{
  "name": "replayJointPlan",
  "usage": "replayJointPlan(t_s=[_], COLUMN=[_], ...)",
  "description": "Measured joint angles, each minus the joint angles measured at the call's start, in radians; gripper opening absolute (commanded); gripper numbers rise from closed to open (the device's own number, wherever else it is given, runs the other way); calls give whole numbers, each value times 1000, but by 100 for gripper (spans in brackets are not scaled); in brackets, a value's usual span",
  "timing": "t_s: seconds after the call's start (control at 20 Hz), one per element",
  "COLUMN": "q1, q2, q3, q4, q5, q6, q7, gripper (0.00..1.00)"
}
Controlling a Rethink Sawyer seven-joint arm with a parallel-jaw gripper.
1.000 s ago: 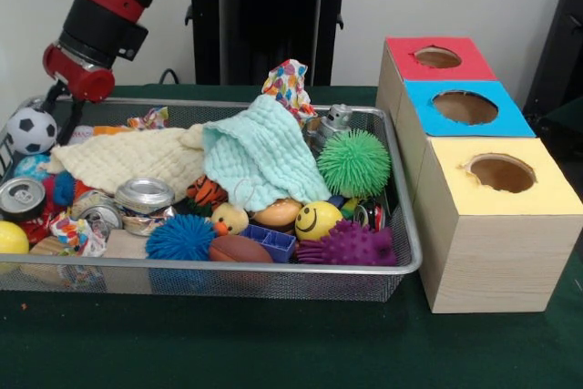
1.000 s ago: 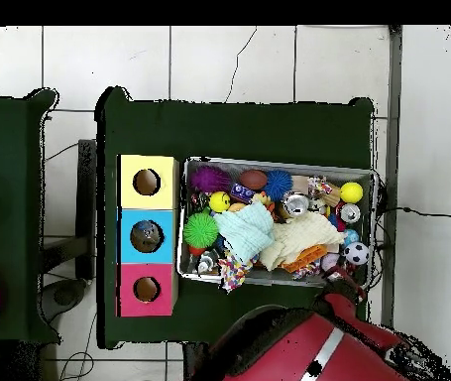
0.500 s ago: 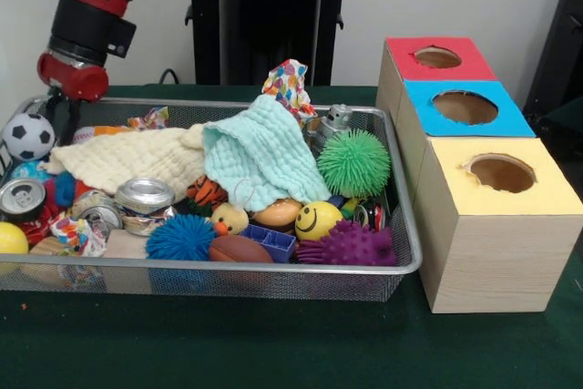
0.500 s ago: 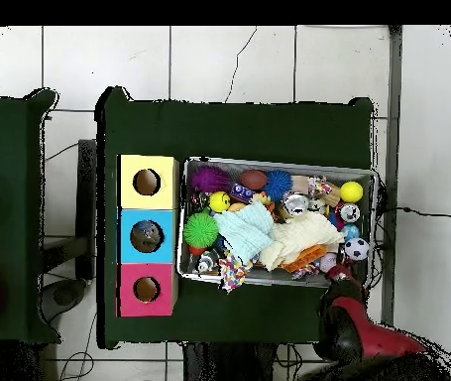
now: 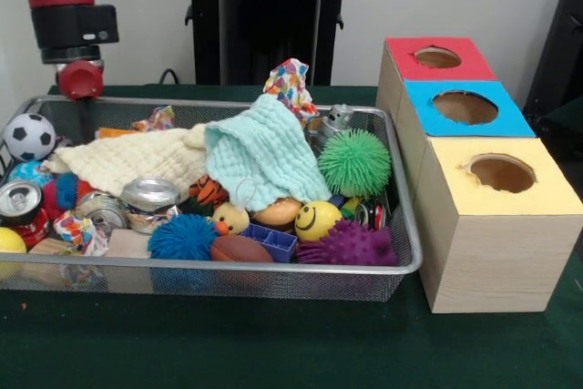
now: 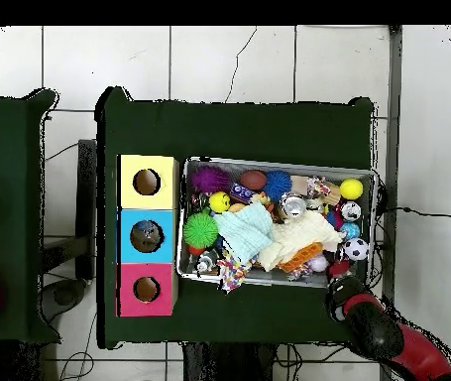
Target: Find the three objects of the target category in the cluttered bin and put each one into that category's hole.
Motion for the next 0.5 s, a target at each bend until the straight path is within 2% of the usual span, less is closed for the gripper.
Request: replayJointPlan(t_s=[0.15, 0.35, 0.5], q1=[-13, 25, 63], q2=[36, 76, 77], q3=[70, 147, 183], q4=[22, 73, 108], q5=[32, 47, 46], q6=[106, 200, 211], q7=[0, 0, 0], gripper=[100, 100, 100])
